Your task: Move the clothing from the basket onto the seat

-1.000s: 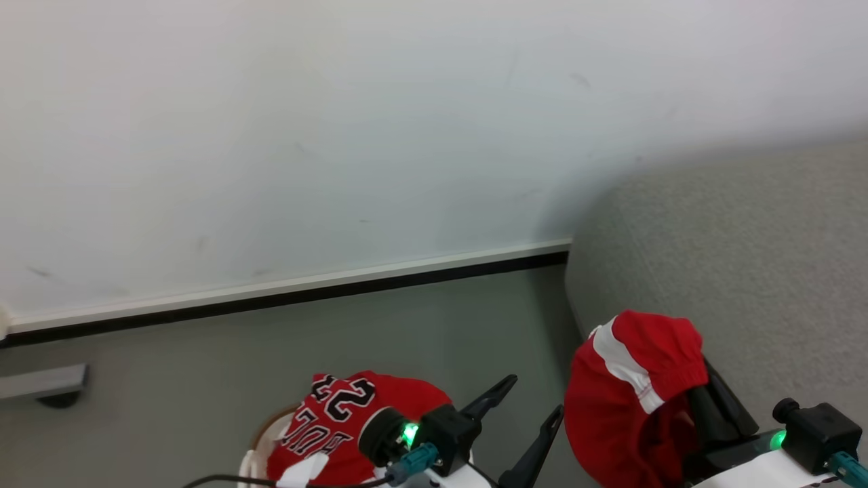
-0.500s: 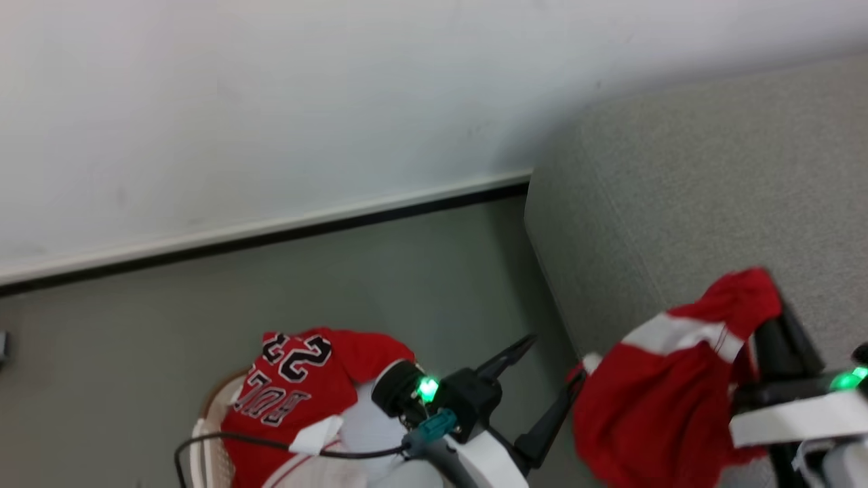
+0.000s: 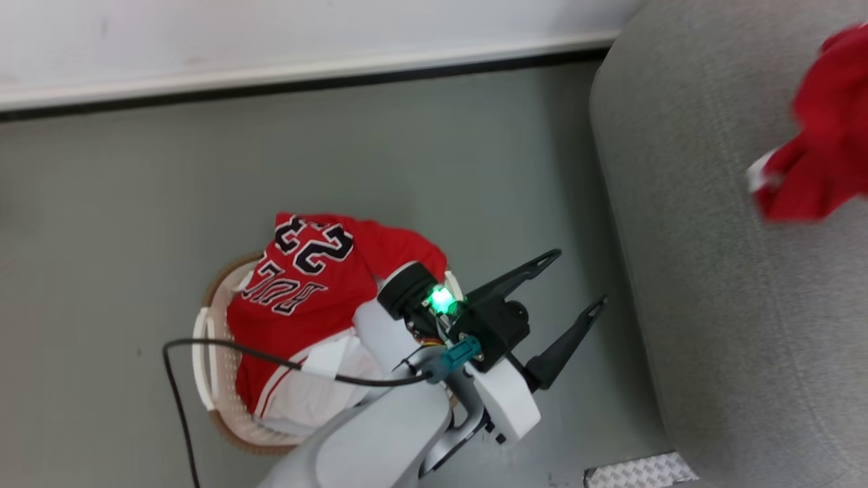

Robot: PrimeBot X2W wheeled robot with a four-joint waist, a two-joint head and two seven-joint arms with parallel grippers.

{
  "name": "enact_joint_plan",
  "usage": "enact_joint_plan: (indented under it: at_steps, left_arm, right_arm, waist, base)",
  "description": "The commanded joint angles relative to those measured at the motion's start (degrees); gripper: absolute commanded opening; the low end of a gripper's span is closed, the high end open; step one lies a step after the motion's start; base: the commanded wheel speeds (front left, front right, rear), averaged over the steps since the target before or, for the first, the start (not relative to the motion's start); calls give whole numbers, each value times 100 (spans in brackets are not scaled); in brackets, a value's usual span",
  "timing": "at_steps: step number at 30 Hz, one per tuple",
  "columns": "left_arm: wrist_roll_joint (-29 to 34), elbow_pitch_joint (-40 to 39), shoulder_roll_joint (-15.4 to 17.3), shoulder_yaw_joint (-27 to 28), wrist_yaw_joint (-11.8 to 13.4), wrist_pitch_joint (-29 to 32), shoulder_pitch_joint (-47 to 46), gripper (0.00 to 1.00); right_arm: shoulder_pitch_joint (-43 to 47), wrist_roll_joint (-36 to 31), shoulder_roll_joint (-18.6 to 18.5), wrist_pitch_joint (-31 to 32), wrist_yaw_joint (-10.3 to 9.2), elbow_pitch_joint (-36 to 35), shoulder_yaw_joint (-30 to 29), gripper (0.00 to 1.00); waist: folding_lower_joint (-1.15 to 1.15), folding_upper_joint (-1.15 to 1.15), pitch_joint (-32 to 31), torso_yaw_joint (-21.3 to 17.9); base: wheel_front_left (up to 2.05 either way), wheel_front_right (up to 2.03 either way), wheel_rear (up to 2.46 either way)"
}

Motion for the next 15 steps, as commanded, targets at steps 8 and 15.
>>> enact_joint_plan:
  at_steps: [8,15]
  left_arm:
    - [86,-121,-26,7,39,-49,-417,100]
    - [143,-74,18,-27,96,-76,-510,100]
  right_arm:
    - [-1603,-402,-921,314,-12,1101,-602,0]
    - [-1778,-1003,-905,124,-12,2363,-797,0]
  waist:
    - [-2,0,803,505]
    - [-2,0,1191,697]
  base:
    - [0,0,0]
    - [0,0,0]
